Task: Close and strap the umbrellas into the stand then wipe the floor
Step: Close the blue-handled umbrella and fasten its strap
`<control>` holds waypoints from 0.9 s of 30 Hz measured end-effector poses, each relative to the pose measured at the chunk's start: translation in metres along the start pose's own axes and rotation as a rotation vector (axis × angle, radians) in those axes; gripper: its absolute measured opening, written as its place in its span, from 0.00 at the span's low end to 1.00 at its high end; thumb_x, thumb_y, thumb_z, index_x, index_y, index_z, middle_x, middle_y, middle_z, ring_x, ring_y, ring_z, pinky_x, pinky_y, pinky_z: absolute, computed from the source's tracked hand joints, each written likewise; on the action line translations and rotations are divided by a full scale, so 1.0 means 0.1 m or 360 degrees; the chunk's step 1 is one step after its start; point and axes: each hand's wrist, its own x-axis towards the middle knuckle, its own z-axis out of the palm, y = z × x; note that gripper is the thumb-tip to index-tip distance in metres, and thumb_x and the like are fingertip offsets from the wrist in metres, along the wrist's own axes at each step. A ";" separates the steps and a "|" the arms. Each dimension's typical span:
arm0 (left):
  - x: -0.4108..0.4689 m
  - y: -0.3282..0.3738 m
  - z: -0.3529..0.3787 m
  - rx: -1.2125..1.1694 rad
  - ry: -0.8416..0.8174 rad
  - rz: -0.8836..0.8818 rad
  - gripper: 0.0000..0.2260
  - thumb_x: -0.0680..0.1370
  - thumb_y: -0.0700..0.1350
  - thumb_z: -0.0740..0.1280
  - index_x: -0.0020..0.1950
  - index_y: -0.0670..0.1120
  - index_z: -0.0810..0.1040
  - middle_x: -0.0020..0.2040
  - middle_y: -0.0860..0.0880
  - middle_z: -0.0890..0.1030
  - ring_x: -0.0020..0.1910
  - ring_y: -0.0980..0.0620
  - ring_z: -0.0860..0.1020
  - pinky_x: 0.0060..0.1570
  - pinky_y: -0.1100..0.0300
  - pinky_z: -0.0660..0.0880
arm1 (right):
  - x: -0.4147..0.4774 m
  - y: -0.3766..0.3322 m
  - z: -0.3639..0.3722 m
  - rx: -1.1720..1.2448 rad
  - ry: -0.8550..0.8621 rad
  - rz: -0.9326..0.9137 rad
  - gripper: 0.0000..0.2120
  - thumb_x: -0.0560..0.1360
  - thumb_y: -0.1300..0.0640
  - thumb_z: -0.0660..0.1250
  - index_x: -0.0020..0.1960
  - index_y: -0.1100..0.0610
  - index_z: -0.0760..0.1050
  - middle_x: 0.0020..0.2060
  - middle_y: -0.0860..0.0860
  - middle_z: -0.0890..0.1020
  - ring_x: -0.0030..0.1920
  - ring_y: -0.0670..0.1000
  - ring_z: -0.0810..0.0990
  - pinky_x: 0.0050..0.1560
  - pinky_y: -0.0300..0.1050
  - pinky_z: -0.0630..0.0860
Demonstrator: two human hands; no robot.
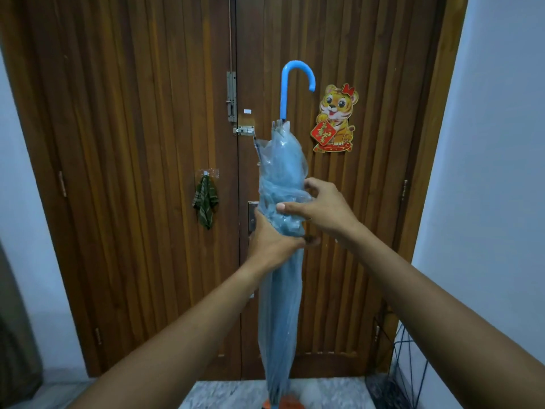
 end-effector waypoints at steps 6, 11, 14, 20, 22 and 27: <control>0.07 0.05 -0.10 0.0272 0.0410 0.0026 0.05 0.72 0.46 0.73 0.46 0.51 0.79 0.36 0.53 0.82 0.36 0.53 0.82 0.32 0.61 0.75 | 0.03 -0.13 -0.12 -0.0396 -0.0088 0.0123 0.20 0.71 0.41 0.75 0.57 0.51 0.80 0.54 0.45 0.83 0.53 0.44 0.81 0.49 0.43 0.78; 0.14 0.06 -0.25 -0.0143 0.0208 -0.0279 0.11 0.62 0.36 0.69 0.42 0.44 0.81 0.34 0.44 0.82 0.33 0.43 0.82 0.38 0.46 0.81 | 0.01 -0.13 -0.16 -0.0255 -0.0018 0.0105 0.17 0.70 0.48 0.79 0.54 0.50 0.77 0.44 0.52 0.85 0.45 0.49 0.85 0.45 0.46 0.79; 0.15 0.14 -0.33 -0.0516 0.0037 -0.0375 0.15 0.61 0.31 0.65 0.47 0.38 0.78 0.30 0.42 0.75 0.28 0.44 0.75 0.38 0.47 0.76 | -0.03 -0.11 -0.18 -0.0069 -0.0066 0.0104 0.18 0.72 0.49 0.77 0.59 0.52 0.78 0.33 0.50 0.82 0.32 0.42 0.80 0.38 0.39 0.75; -0.01 0.33 -0.41 -0.1084 -0.0844 -0.0438 0.16 0.66 0.31 0.60 0.52 0.42 0.70 0.33 0.47 0.70 0.24 0.53 0.71 0.30 0.58 0.76 | -0.07 0.03 -0.25 0.0636 -0.0596 0.0105 0.12 0.77 0.56 0.72 0.59 0.56 0.78 0.23 0.44 0.66 0.22 0.41 0.61 0.22 0.35 0.56; -0.06 0.37 -0.43 -0.1148 -0.1100 -0.0507 0.15 0.65 0.31 0.60 0.50 0.42 0.71 0.36 0.46 0.68 0.24 0.52 0.72 0.33 0.56 0.77 | -0.08 0.04 -0.28 0.0776 -0.0774 0.0102 0.02 0.77 0.58 0.71 0.48 0.56 0.78 0.24 0.43 0.67 0.23 0.41 0.61 0.25 0.37 0.52; -0.04 0.40 -0.53 -0.0866 -0.1306 -0.0531 0.15 0.69 0.34 0.64 0.55 0.38 0.74 0.41 0.40 0.76 0.38 0.42 0.80 0.49 0.46 0.80 | -0.09 0.02 -0.27 0.0748 -0.0790 0.0008 0.04 0.76 0.58 0.72 0.46 0.56 0.77 0.26 0.45 0.72 0.27 0.43 0.66 0.27 0.37 0.55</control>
